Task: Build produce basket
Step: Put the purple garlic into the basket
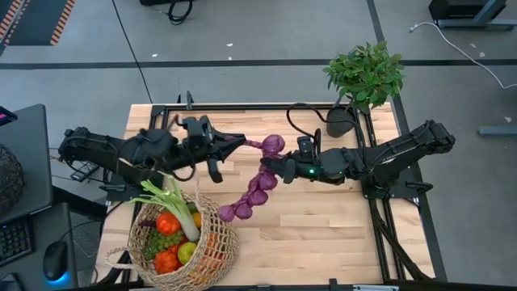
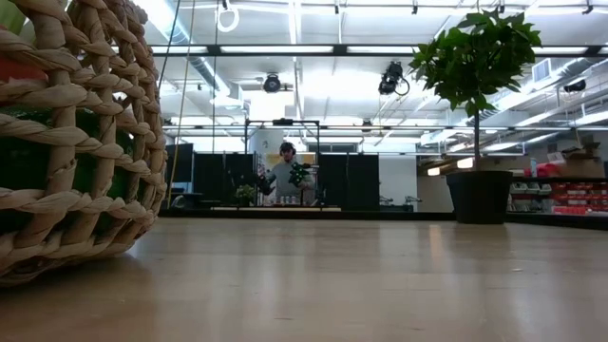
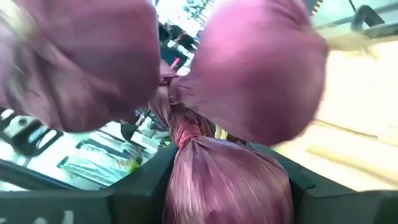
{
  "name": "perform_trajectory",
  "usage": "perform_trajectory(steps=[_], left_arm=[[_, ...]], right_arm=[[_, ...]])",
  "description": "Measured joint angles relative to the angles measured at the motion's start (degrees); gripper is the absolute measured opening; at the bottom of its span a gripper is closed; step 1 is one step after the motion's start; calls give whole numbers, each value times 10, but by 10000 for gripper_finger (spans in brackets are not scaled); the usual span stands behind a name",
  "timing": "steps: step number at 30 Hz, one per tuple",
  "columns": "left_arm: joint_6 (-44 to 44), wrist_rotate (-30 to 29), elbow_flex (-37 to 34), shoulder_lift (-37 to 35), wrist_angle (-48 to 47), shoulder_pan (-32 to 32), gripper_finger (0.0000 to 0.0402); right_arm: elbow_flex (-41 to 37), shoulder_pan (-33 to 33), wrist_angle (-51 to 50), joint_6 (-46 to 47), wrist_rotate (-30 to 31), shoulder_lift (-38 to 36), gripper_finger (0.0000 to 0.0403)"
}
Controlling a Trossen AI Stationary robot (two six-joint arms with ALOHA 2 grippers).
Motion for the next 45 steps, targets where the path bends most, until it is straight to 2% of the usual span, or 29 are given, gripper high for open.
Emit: perform_trajectory(steps=[5,11,14,20,24,32,37,42,45], left_arm=[[22,4,-1,-27,-2,8,23],[24,-3,0,-58,8,22,36],[12,-2,0,-71,5,20,34],[-18,0,0,-116,5,-21,25],[-19,1,0,-144,-2,-55,36],[-24,-6,1,-201,-134,-153,23],[-40,-16,1,-226,-215,-192,39],[-119,-14,1,-244,-343,-233,33],[-162,-15,1,-243,-388,-253,25]], right_arm=[[1,0,7,-28,-35,0,207],[0,8,-5,-62,-52,0,265],[0,7,-1,-63,-81,0,292],[0,16,3,-66,-163,0,324],[0,18,-6,-76,-180,-7,327],[0,-3,-92,-84,-138,-60,319],[0,-39,-121,-114,-134,-107,318],[0,-93,-145,-120,-136,-161,318],[0,-124,-166,-121,-137,-190,318]])
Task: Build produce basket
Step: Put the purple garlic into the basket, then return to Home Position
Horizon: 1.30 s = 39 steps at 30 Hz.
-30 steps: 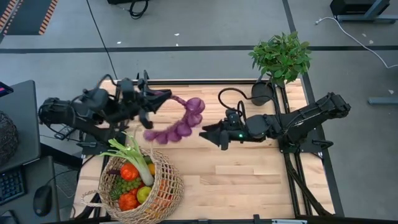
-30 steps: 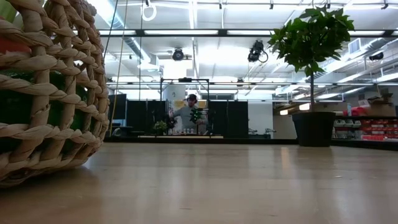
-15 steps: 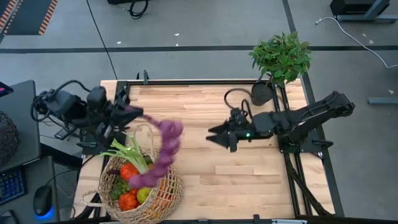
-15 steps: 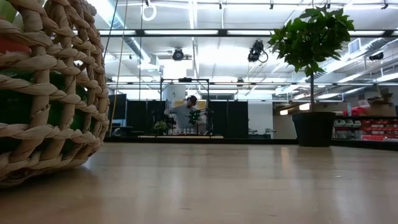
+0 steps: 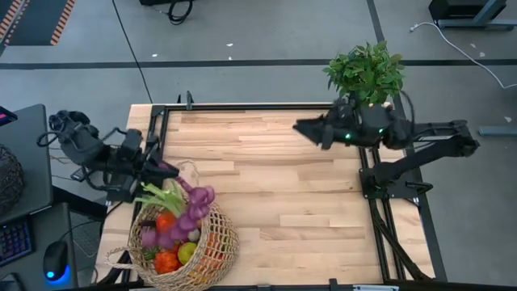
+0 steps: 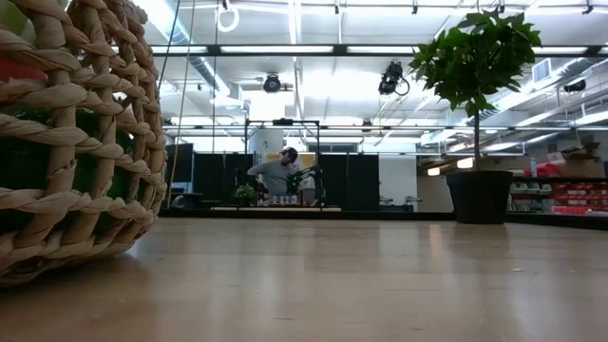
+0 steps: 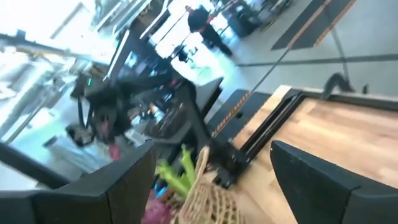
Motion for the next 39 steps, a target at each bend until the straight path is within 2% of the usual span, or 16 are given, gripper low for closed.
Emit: perform_trajectory(steps=[6,11,18,23,27,29,33,39], left_arm=[[-72,3,0,1,-96,-48,38],[-148,73,0,-4,-115,-92,34],[-247,106,0,0,-172,-155,28],[-283,90,0,4,-236,-165,51],[-266,36,0,20,-285,-162,63],[-316,20,0,30,-320,-149,71],[-341,39,0,61,-303,-128,111],[-340,97,-1,99,-248,-126,219]], right_arm=[[0,-39,-34,11,0,-37,318],[0,-45,-50,37,-2,-44,318],[0,-44,-70,38,-38,-38,318],[0,-25,-66,71,-74,-36,318],[0,17,-63,63,-77,-30,318],[0,40,-63,57,-72,-22,318],[0,87,-74,46,-53,-2,318],[0,129,-118,63,-28,35,318]])
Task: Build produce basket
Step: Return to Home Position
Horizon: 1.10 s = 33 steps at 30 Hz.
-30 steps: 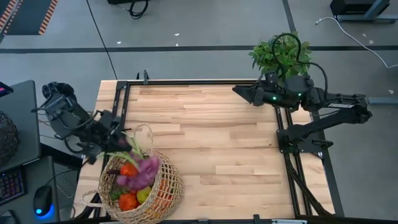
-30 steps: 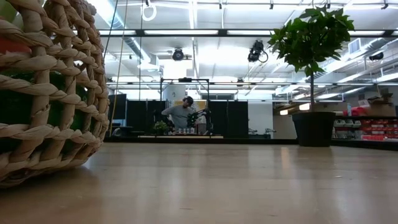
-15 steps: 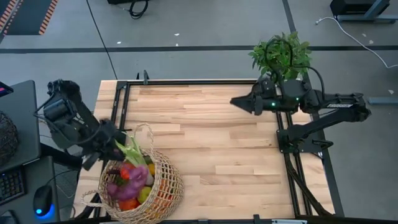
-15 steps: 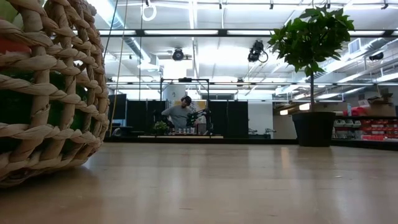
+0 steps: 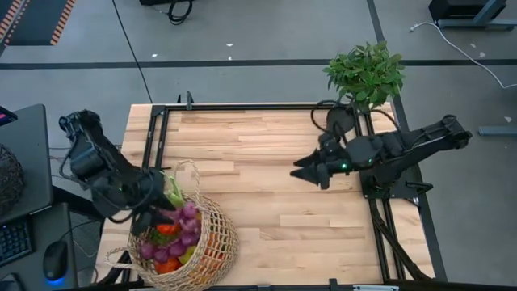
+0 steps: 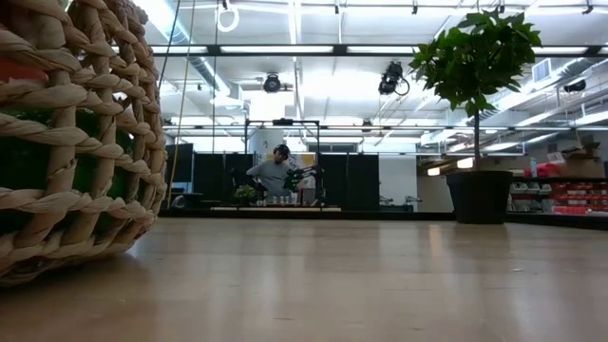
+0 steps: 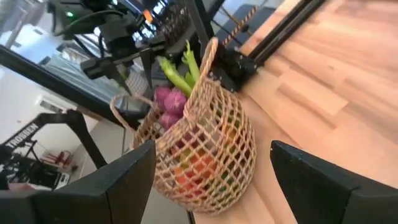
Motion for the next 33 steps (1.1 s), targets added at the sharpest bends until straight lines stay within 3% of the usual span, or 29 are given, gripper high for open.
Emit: perform_trajectory(steps=[3,8,12,16,21,26,33], left_arm=[[-1,32,0,12,27,0,265],[64,12,0,12,152,10,301],[221,-41,0,10,237,63,300],[361,-92,0,7,243,133,288],[428,-128,0,8,287,251,273],[462,-49,0,-4,308,404,231],[469,141,0,-42,278,606,108]], right_arm=[[0,14,2,11,4,15,318],[0,35,2,24,34,28,318],[0,34,-1,0,80,29,318],[0,13,-4,-99,161,27,318],[0,-32,12,-138,173,21,318],[0,-78,38,-136,152,-6,316],[0,-139,6,-173,138,-56,283]])
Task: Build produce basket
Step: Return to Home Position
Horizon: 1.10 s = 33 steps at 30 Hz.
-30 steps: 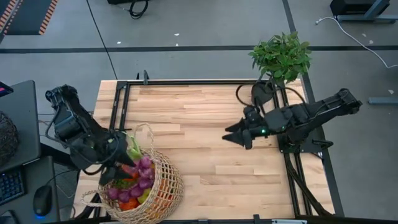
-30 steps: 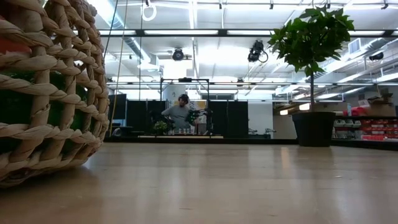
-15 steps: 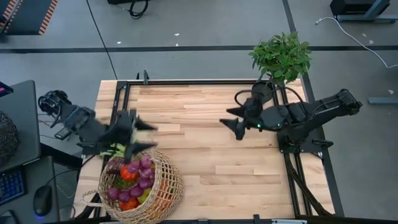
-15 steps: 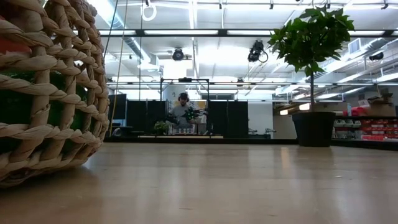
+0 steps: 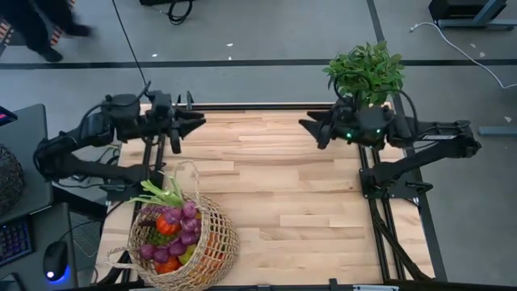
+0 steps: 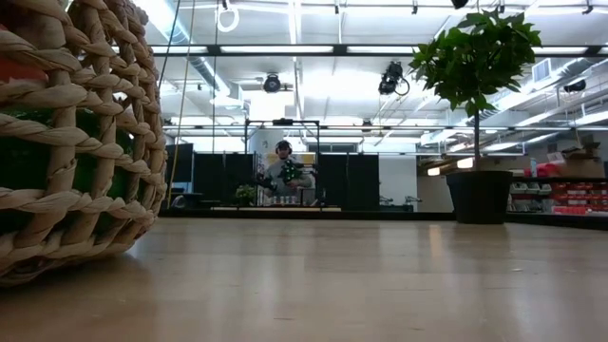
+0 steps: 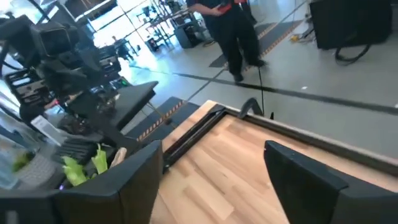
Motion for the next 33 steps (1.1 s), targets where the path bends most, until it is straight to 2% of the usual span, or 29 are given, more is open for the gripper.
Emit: perform_trajectory(steps=[2,5,8,12,17,20,23,25,28,33], left_arm=[[-4,27,0,-12,-29,33,68],[-22,26,-1,-39,-62,50,14],[-33,14,-1,-71,-69,45,8],[-67,-30,-15,-121,-80,13,4],[-120,-70,-124,-190,-10,-33,2],[-147,-81,-190,-225,39,-52,2],[-175,-85,-236,-253,46,-72,1],[-174,-112,-262,-279,43,-85,1],[-160,-160,-302,-346,54,-97,1],[-183,-159,-394,-478,94,-99,1]], right_arm=[[0,-9,-12,-12,-20,-11,262],[-1,-12,-31,-12,-29,-28,219],[-25,-2,-28,-5,-29,-51,167],[-88,17,10,25,-20,-94,94],[-176,34,115,30,-19,-151,12],[-212,42,146,38,-19,-177,12],[-233,48,146,47,-19,-200,19],[-246,51,144,41,-19,-214,13],[-263,52,143,21,-21,-234,6],[-299,53,166,36,-30,-270,10]])
